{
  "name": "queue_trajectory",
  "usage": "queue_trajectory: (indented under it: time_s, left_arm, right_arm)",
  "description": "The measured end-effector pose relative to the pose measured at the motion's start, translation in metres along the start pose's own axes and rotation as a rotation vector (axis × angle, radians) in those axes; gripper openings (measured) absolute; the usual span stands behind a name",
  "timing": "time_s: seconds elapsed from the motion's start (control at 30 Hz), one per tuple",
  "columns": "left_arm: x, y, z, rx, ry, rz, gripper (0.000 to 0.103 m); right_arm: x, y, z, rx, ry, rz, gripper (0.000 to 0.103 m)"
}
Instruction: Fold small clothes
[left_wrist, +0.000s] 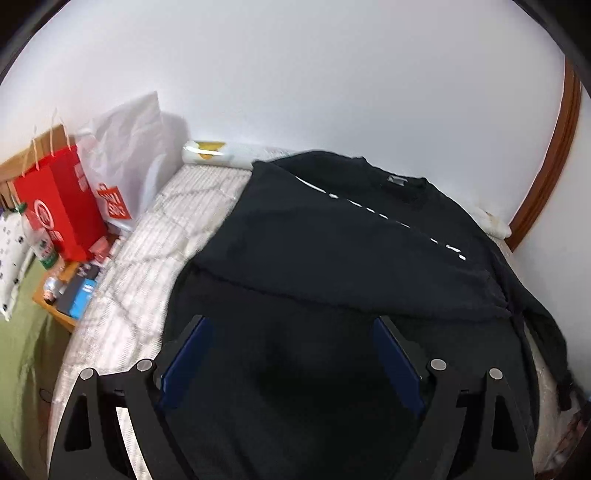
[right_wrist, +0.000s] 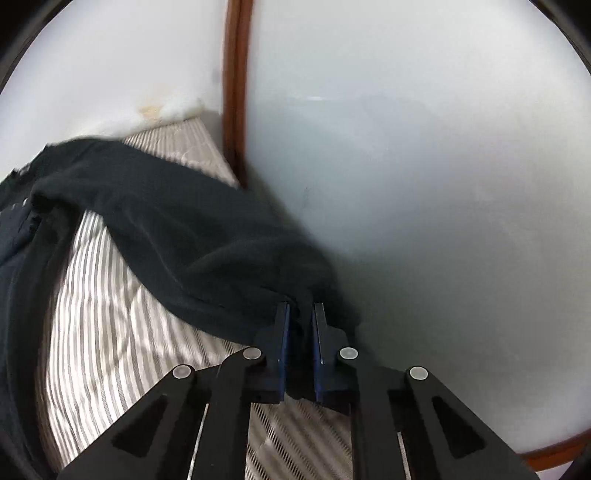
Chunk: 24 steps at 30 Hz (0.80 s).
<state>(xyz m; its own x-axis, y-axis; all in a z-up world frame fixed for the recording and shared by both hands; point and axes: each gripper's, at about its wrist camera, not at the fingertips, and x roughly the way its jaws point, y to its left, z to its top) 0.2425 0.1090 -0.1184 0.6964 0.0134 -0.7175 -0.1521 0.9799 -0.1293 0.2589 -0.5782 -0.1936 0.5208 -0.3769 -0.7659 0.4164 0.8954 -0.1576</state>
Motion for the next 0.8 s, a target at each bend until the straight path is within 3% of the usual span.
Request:
queue_trajectory:
  time_s: [0.2,0.37,0.63,0.8]
  left_arm:
    - [-0.011,0.017,0.007,-0.008,-0.042,0.013,0.087]
    - [-0.014,0.027,0.012,-0.014,-0.07,0.013,0.087]
    - [-0.007,0.051,0.023,-0.054,-0.093,0.006,0.087]
    - [0.005,0.064,0.031,-0.059,-0.1,0.016,0.087]
  right_arm:
    - [-0.055,0.006,0.048,0.023,-0.167,0.013,0.01]
    - [-0.103,0.05,0.094,-0.035,-0.305,0.053,0.01]
    - [-0.168,0.184,0.154,-0.185,-0.501,0.228,0.01]
    - [-0.195,0.279,0.159,-0.304,-0.554,0.367,0.01]
